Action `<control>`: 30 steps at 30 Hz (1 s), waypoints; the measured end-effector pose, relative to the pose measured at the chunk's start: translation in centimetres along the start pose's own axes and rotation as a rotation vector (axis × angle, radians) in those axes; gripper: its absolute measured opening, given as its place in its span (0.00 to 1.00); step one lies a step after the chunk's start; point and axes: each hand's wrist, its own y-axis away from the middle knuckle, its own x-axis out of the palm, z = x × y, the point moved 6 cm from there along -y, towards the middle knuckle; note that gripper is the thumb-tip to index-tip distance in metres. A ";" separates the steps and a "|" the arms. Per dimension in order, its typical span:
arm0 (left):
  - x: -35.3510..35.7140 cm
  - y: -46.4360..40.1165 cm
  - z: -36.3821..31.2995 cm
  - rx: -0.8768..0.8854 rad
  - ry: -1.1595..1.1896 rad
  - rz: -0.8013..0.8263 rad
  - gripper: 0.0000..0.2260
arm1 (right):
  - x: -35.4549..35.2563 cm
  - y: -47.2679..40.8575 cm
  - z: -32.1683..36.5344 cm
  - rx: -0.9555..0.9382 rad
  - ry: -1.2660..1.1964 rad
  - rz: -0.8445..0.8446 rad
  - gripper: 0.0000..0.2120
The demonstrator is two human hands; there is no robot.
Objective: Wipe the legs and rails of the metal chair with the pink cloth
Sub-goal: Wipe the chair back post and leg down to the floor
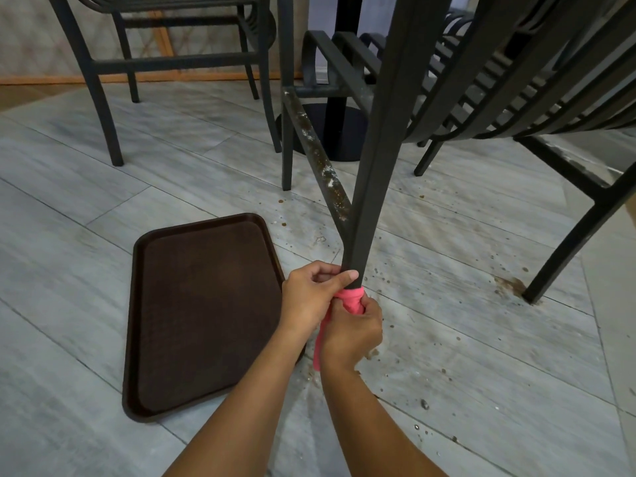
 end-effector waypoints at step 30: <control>0.4 1.8 2.2 0.015 -0.311 -0.043 0.12 | 0.0 -0.5 -3.9 0.097 0.170 0.108 0.01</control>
